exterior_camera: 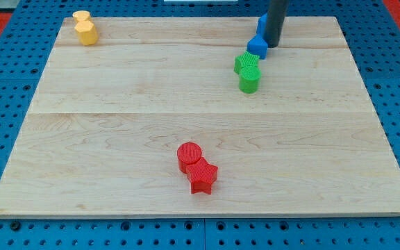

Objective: Move your arm towards blue cube

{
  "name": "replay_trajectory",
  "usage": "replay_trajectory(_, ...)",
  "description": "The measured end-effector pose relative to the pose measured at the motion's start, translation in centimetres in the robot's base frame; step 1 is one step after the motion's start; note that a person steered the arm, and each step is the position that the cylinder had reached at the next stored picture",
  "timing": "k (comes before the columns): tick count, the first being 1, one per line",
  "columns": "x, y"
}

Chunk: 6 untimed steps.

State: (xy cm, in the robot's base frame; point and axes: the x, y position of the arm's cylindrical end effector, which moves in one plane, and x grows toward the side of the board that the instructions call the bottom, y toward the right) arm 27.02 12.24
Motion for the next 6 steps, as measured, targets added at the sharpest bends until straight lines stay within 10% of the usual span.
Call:
replay_trajectory(3,0.8,-4.0)
replay_trajectory(6,-3.4,6.7)
